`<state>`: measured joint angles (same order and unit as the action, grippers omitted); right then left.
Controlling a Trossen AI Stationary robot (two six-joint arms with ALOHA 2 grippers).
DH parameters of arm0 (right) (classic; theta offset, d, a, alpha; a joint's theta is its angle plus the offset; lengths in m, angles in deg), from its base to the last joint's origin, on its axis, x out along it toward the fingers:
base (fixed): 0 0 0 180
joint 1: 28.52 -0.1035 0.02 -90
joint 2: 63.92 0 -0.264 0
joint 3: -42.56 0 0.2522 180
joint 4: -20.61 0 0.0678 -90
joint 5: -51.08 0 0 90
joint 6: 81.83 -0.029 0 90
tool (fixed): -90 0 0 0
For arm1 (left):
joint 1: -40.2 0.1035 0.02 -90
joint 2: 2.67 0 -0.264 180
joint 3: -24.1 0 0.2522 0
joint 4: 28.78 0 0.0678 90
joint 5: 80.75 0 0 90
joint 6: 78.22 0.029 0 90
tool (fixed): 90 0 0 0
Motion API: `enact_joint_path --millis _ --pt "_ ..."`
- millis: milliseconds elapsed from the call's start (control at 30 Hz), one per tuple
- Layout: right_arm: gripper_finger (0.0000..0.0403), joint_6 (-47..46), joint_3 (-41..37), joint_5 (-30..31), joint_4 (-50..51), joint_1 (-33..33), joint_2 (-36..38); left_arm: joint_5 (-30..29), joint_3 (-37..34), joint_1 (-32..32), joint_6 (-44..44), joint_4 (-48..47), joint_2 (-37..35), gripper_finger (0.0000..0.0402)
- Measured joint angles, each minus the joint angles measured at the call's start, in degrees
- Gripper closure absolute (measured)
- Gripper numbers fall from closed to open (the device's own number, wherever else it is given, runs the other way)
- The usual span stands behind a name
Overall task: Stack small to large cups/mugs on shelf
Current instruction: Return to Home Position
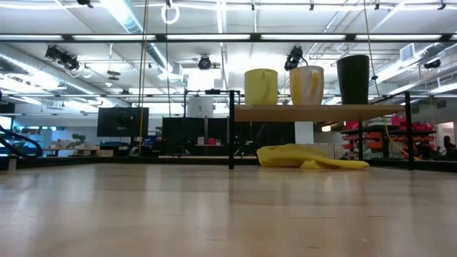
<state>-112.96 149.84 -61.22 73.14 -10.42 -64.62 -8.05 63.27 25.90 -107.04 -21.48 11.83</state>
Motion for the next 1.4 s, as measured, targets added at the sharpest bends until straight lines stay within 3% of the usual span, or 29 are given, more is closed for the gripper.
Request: enact_joint_path --millis 200,333,667,800,933,1100,1333,1400 --pt "0.0298 1.11 -17.56 -4.04 -10.66 -11.76 -1.23 0.02 0.00 0.00 -0.04 -0.05 0.15 0.0367" --pt "0.0298 -0.58 -31.36 -11.42 -32.29 -15.08 -0.75 0.02 0.02 -0.03 -0.50 -0.29 0.49 0.0371" --pt "0.0298 -13.98 -56.20 -13.33 -68.53 -12.10 -1.05 1.04 0.02 -0.07 -0.51 -0.80 0.48 0.0361" --pt "0.0298 -15.82 -60.46 -15.34 -83.03 -13.26 -0.66 1.07 0.02 -0.07 -0.48 -0.86 0.15 0.0363" --pt "0.0298 -18.75 -60.79 -20.09 -86.63 -14.25 0.10 1.12 0.04 -0.07 1.40 -0.89 -0.82 0.0369" --pt "0.0298 -16.53 -61.26 -19.59 -87.35 -13.09 0.45 1.14 -1.58 -0.03 2.94 -0.52 -3.15 0.0374" --pt "0.0298 -16.82 -65.79 -17.15 -86.66 -12.89 0.50 1.09 -6.09 0.00 6.03 0.77 -14.14 0.0366" --pt "0.0298 -16.74 -66.41 -17.00 -86.64 -12.89 0.50 1.07 -7.80 0.00 6.06 1.79 -14.29 0.0363"
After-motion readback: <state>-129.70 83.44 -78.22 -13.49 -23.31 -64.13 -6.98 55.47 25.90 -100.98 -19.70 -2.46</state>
